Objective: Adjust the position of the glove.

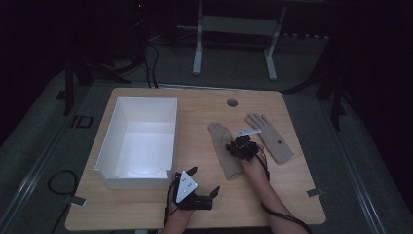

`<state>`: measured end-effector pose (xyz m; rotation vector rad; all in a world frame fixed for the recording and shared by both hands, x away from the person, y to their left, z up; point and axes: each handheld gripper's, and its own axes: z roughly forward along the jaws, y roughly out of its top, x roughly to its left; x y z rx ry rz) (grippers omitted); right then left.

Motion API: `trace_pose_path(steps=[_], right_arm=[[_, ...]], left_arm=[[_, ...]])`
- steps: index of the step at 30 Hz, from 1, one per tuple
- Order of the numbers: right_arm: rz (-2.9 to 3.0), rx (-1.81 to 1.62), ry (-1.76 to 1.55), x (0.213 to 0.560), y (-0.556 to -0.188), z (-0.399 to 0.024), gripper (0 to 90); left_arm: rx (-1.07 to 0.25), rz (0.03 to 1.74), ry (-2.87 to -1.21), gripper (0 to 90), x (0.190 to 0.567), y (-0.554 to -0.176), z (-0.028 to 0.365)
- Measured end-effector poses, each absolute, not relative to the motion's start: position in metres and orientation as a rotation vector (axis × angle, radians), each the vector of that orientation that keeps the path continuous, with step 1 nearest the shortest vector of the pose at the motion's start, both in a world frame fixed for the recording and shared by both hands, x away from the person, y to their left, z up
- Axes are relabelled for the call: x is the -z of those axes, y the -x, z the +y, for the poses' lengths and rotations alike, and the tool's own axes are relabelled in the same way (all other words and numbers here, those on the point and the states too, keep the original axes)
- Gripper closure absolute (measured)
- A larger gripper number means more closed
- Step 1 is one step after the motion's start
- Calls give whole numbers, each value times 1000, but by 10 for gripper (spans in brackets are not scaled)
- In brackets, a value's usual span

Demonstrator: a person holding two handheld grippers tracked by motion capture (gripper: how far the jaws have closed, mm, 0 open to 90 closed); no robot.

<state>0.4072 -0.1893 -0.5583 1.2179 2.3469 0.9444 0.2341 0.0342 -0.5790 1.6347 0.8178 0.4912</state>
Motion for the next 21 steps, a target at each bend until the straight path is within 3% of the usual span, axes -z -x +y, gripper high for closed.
trace_pose_path(steps=[2, 5, 10, 21], right_arm=[[2342, -950, -1223, 559, -406, -187, 799], [2346, -982, -1280, 558, -406, -187, 827], [2262, -1118, -1413, 539, -405, -190, 836], [2093, -1255, -1362, 471, -385, -192, 837]], left_arm=[[-496, 816, -1634, 6, 579, -234, 34], [-494, 813, -1636, 6, 579, -233, 34], [-489, 813, -1632, 6, 579, -233, 35], [-481, 806, -1636, 6, 579, -235, 35]])
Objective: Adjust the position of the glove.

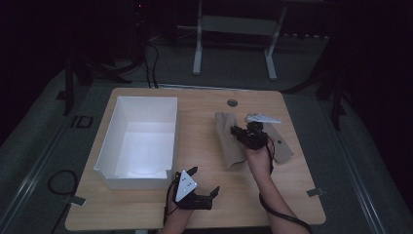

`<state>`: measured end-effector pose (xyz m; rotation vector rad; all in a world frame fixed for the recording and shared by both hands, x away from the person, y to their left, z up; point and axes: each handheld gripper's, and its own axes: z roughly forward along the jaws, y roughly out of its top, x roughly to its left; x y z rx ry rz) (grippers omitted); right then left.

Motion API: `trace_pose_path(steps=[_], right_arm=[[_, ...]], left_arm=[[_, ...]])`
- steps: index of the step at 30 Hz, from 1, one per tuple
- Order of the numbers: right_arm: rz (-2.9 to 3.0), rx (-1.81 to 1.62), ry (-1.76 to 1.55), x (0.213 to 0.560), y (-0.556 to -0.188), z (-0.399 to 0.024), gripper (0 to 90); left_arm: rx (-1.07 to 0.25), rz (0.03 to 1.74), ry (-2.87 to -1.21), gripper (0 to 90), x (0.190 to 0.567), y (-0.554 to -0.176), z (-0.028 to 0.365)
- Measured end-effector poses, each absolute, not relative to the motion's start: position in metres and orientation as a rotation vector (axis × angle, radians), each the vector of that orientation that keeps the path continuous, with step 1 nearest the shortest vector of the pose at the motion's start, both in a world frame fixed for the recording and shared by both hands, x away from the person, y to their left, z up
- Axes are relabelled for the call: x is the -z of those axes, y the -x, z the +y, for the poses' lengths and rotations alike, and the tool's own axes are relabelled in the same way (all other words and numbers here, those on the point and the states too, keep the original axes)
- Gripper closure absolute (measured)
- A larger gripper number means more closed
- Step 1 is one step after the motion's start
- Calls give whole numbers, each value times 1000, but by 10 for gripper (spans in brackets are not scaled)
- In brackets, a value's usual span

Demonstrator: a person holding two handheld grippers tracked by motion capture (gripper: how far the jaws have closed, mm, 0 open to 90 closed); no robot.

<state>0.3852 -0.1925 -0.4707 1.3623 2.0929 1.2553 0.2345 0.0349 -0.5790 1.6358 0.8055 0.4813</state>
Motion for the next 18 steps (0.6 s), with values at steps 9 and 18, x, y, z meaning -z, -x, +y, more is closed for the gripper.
trace_pose_path(steps=[9, 18], right_arm=[[1995, -1303, -1503, 487, -365, -198, 836], [1975, -1181, -1642, 535, -354, -205, 826]], left_arm=[[-520, 774, -1662, 6, 579, -231, 29], [-519, 760, -1669, 6, 578, -231, 27]])
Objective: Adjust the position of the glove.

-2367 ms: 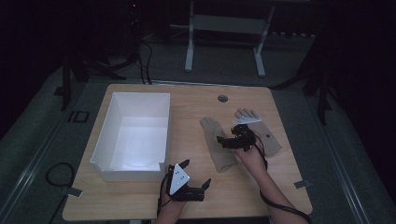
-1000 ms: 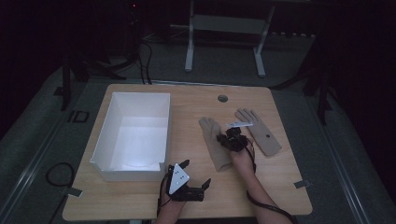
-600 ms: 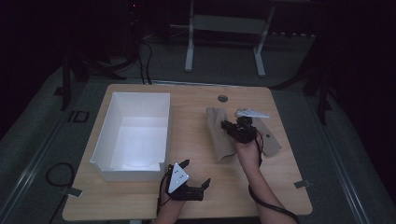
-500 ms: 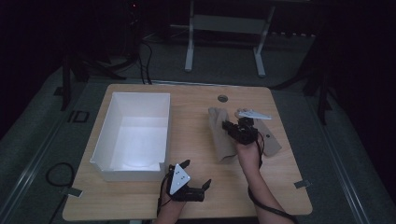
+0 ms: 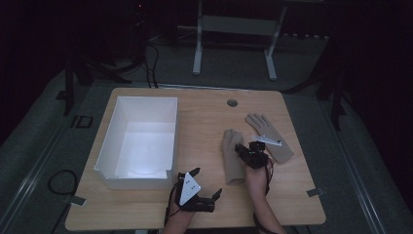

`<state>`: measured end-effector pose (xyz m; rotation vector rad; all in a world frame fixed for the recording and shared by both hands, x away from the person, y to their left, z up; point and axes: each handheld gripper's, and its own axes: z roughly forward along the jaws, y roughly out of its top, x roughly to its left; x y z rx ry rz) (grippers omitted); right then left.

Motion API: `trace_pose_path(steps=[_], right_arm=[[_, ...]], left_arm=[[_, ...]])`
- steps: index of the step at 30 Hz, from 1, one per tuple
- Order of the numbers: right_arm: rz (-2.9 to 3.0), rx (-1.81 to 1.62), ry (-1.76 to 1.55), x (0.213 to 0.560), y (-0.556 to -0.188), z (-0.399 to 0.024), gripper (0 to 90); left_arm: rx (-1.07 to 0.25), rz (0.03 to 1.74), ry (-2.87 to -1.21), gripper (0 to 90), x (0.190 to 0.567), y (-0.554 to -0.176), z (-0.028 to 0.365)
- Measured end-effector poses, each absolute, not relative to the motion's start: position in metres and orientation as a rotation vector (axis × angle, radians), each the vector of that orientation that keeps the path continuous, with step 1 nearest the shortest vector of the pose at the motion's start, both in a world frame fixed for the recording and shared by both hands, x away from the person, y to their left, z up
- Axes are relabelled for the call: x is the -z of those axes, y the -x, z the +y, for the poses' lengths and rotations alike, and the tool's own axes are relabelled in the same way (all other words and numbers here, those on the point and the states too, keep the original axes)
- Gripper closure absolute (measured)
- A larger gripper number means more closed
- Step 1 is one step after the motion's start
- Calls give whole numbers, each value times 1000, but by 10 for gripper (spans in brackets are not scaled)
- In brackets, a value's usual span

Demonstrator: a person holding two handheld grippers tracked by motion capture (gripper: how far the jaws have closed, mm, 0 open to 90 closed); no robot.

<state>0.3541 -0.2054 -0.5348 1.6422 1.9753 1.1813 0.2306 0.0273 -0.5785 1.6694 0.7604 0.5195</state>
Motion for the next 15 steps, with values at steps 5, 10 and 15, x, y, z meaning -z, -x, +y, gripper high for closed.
trace_pose_path(steps=[5, 10, 15], right_arm=[[1986, -1136, -1678, 552, -353, -204, 803], [2007, -1107, -1675, 562, -352, -202, 741], [2007, -1129, -1608, 554, -351, -202, 597]], left_arm=[[-513, 760, -1670, 6, 578, -231, 28], [-520, 759, -1671, 39, 578, -231, 27], [-516, 755, -1673, 41, 578, -231, 27]])
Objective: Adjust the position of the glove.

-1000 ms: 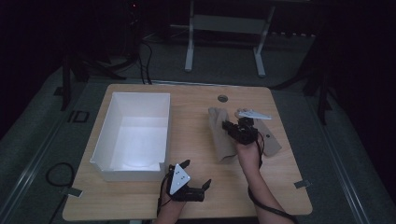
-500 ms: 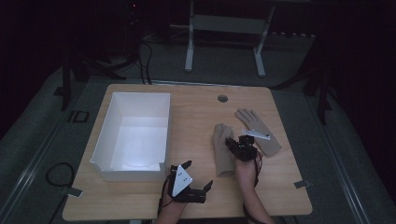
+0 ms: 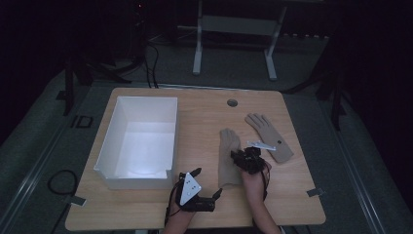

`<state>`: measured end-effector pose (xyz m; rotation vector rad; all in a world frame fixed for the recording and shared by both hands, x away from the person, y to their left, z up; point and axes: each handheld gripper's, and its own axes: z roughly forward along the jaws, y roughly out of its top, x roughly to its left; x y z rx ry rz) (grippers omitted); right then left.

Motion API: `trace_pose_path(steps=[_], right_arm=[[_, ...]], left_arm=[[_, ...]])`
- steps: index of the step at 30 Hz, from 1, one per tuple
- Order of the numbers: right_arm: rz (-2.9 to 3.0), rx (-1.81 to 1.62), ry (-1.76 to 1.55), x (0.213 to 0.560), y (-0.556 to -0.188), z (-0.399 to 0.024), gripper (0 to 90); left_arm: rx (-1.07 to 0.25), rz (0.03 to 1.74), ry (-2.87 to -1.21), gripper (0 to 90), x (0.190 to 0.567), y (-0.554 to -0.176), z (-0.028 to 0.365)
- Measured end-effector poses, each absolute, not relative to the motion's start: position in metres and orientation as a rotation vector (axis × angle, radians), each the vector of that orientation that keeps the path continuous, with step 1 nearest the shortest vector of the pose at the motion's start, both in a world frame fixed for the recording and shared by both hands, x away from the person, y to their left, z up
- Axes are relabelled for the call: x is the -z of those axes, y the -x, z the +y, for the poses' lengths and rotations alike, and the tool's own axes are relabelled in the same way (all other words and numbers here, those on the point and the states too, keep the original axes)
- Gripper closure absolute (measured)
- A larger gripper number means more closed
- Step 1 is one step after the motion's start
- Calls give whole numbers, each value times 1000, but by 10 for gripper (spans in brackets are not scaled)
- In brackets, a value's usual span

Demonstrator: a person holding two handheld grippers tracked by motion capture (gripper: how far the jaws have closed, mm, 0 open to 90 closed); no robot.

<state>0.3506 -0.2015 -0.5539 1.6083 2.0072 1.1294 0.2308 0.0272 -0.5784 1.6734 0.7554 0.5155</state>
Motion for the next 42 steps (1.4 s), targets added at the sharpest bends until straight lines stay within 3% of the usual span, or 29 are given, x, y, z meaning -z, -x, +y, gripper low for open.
trace_pose_path(steps=[2, 7, 14, 18, 25, 30, 34, 42], right_arm=[[2020, -1123, -1520, 544, -351, -203, 525], [2032, -1069, -1418, 527, -353, -211, 445], [2086, -1091, -1391, 509, -362, -226, 211], [2111, -1096, -1342, 496, -366, -237, 145], [2171, -1142, -1186, 475, -374, -263, 167], [2206, -1138, -1193, 468, -382, -283, 104], [2184, -1139, -1171, 464, -384, -296, 105], [2209, -1037, -1117, 468, -403, -325, 334]], left_arm=[[-515, 753, -1672, 41, 578, -230, 28], [-498, 746, -1671, 40, 579, -231, 28], [-498, 745, -1673, 35, 579, -231, 28], [-489, 744, -1674, 26, 578, -232, 28], [-496, 736, -1673, 16, 579, -230, 28], [-499, 731, -1677, 16, 578, -230, 27], [-494, 729, -1678, 16, 578, -230, 27], [-496, 728, -1681, 16, 578, -230, 27]])
